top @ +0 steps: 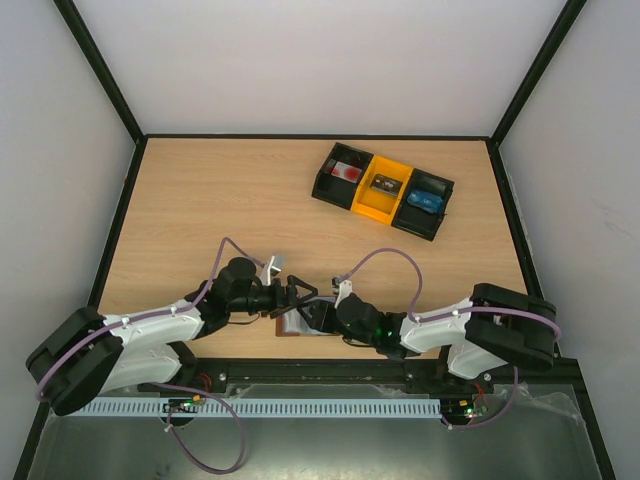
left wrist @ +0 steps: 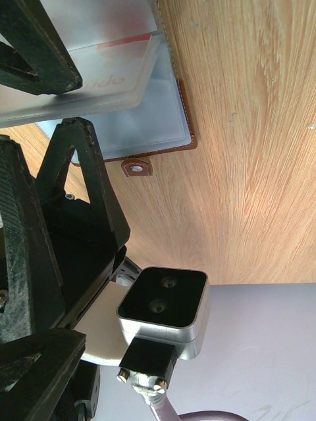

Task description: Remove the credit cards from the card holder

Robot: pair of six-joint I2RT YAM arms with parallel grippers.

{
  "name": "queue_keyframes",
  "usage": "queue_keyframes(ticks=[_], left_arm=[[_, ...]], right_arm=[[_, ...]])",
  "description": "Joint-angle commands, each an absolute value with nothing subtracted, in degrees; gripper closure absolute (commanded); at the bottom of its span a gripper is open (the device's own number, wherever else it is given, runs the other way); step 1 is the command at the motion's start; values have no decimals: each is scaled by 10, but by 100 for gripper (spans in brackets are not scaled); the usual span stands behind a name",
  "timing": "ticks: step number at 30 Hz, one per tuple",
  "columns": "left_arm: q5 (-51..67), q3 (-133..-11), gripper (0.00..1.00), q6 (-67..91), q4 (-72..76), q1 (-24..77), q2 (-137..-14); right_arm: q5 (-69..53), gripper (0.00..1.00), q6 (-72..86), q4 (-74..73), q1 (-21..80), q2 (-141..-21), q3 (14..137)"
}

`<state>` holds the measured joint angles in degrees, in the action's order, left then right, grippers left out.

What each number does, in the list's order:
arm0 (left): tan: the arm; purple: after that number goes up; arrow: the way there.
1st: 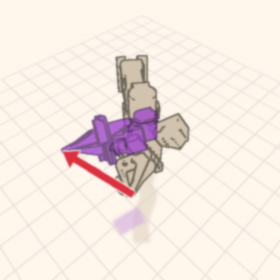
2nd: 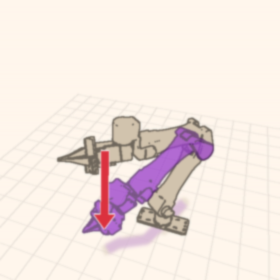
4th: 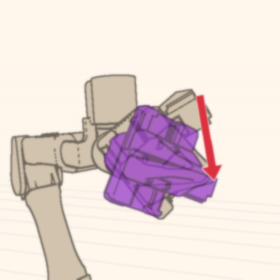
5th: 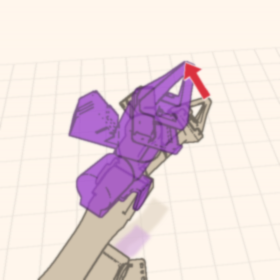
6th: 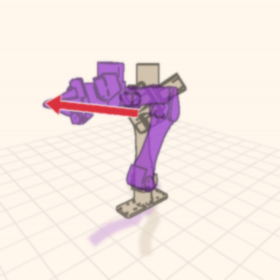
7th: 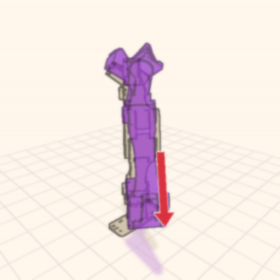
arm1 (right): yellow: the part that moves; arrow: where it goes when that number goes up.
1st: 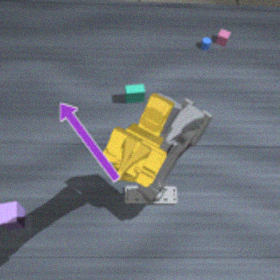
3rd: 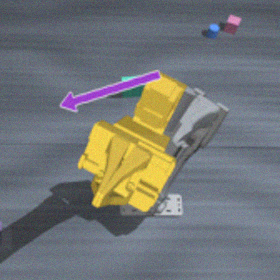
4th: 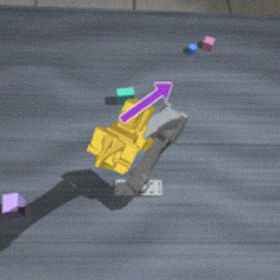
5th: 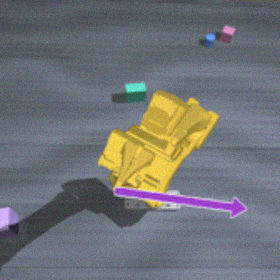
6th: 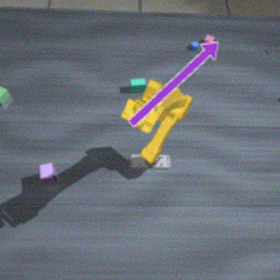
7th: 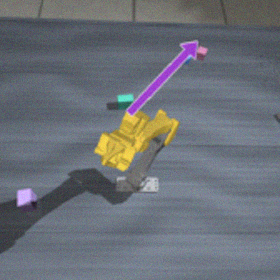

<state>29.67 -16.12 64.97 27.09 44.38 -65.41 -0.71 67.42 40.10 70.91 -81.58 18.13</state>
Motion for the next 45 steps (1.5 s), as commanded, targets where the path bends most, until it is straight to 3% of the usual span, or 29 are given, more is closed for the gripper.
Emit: queue_keyframes(ticks=[1, 11, 24, 34, 39, 45], left_arm=[[293, -177, 3, 642, 275, 447, -655], [292, -176, 2, 640, 271, 447, -656], [215, -200, 3, 601, 146, 447, -599], [150, -201, 33, 568, 77, 447, -601], [155, -200, 41, 559, 94, 447, -619], [163, -201, 43, 549, 116, 447, -653]], right_arm=[[4, 57, 669, 388, 714, -827, 194], [20, 72, 674, 360, 714, -821, 193], [25, 73, 674, 360, 714, -814, 186], [25, 76, 675, 359, 714, -814, 184], [26, 76, 676, 360, 714, -813, 185], [26, 76, 676, 361, 714, -814, 185]])
